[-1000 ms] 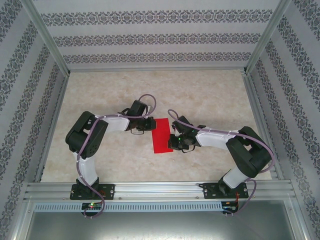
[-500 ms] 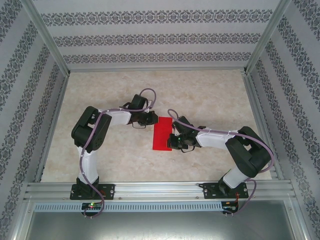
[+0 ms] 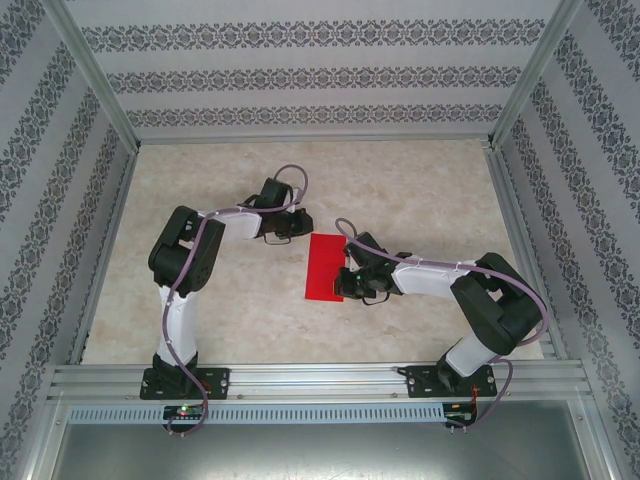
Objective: Fold a paper plane with a square sheet of paper (fold left side to right side)
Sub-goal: First fold the square sheet of paper in half at the center of the table.
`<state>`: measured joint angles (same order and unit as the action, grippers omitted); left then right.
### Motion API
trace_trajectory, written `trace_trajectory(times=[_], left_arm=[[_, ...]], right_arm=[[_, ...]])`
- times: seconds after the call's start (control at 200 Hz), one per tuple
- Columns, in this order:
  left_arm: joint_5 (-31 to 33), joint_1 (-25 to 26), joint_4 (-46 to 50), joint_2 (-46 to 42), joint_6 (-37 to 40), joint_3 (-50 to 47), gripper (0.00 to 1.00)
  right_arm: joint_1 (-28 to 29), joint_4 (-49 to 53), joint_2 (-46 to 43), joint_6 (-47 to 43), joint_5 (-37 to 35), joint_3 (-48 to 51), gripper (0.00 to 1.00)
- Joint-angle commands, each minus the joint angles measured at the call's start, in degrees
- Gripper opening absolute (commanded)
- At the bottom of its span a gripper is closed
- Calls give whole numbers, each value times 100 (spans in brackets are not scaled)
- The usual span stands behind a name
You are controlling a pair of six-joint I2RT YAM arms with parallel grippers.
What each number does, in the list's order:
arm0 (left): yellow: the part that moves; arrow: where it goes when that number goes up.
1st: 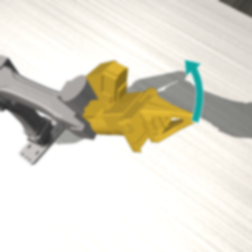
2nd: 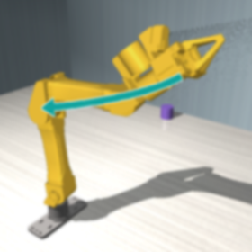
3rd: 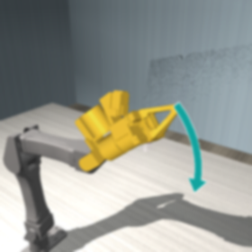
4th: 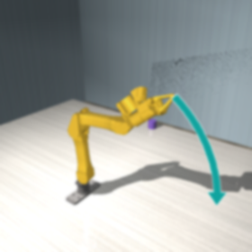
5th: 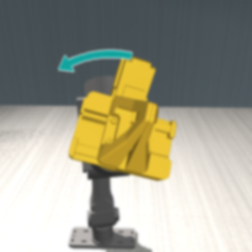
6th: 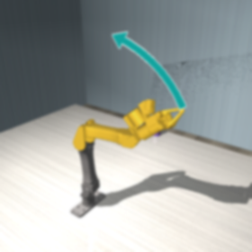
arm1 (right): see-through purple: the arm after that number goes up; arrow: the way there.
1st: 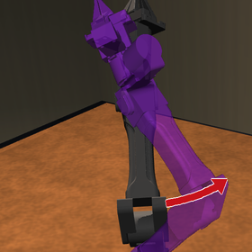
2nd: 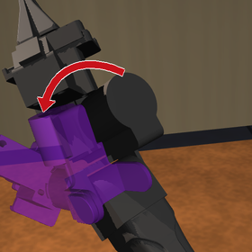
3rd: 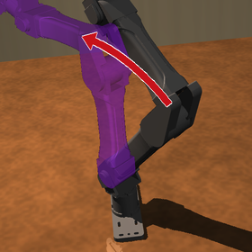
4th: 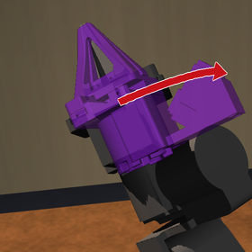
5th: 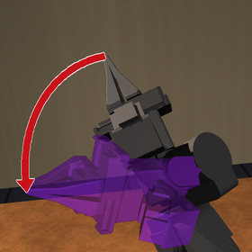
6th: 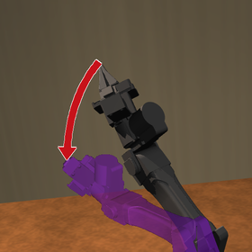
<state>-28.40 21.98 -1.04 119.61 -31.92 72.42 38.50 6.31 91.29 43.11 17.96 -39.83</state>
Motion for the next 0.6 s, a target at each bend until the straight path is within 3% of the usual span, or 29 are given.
trace_trajectory(times=[0.0,0.18,0.38,0.595], left_arm=[[348,-297,-101,9,70,53,15],[330,-319,76,-848,195,-232,19],[109,-112,76,-2111,-219,-1400,19],[-123,601,155,-2621,-605,-2186,19]], right_arm=[[23,779,196,-159,-209,275,1],[17,125,-472,-249,-248,123,27],[-178,46,-1414,-546,-889,92,51],[-907,-358,-1760,-250,-259,598,69]])
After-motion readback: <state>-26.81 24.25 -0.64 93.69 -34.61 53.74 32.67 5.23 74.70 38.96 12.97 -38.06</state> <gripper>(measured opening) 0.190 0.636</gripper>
